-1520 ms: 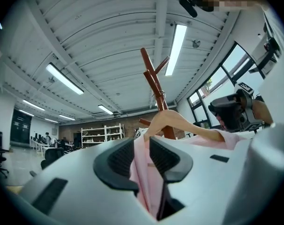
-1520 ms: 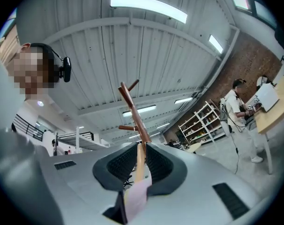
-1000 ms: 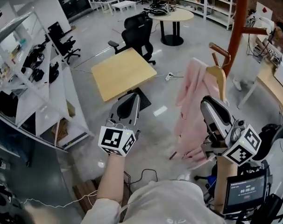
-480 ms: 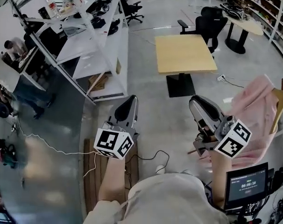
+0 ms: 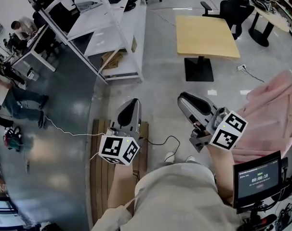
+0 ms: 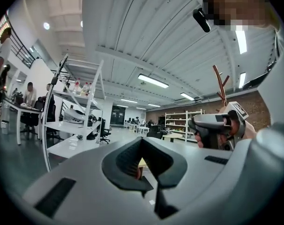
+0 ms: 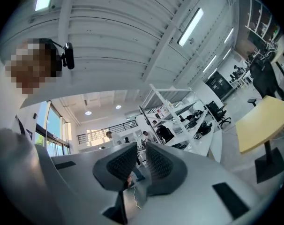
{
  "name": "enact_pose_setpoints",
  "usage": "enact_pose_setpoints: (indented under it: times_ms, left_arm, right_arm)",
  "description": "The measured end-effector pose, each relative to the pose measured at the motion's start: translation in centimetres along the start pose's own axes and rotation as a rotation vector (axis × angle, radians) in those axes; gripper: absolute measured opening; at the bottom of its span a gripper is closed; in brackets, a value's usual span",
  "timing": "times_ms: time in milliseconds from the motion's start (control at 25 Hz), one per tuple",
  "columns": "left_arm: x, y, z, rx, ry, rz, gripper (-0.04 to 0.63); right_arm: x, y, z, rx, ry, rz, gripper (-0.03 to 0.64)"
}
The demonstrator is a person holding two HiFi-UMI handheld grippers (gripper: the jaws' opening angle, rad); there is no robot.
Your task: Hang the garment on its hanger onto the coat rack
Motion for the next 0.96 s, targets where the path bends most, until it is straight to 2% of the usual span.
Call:
enact_pose_setpoints:
  times_ms: [120,200,280,400,480,600,760,960]
  left_arm:
    - [0.1,1.0,-0.3,-0.008,-0.007,-0.037,0.006]
    - [0.6,1.4,-0.3,0.022,0.013,-0.09,0.006]
    - [1.3,1.7,-0.1,0.051,0.049,-0.152,0.006]
    - [2.8,2.2,0.4,0.052,0.127,-0.212,0.006]
    - [3.8,2.6,0.7,0.032,0.156,-0.2,0.008]
    - [4.3,3.4,0.9,-0.016,0.146,-0.127,0.006]
    - [4.7,3.5,0.8,-0.007,0.139,-0.162,0.006]
    - [5.7,3.8,0.5,-0.024,0.155,-0.138,0.005]
  right_arm:
    - [0.6,1.0,-0.1,-0.017,0.013,0.019,0.064]
    - [1.3,1.7,-0.3,-0.029,0.025,0.035,0.064]
    - [1.5,2.4,-0.6,-0.04,0.03,0.043,0.064]
    - [1.7,3.2,-1.1,-0.054,0.041,0.056,0.064]
    - [2.1,3.5,-1.4,-0.059,0.056,0.064,0.064]
    - [2.4,3.8,-1.9,-0.056,0.076,0.075,0.064]
    - [2.3,3.9,-2.0,-0.052,0.073,0.087,0.064]
    - [2.1,4.6,-2.2,-0.064,0.071,0.106,0.064]
Point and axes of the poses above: the fingertips, and each gripper's own axes: z forward along the fingers, x to its right, y out of its underside, the point moved 2 cm from there along -z, backward along the fingers, and after that the axes turned 5 degrees about x, right-handed, at the moved point
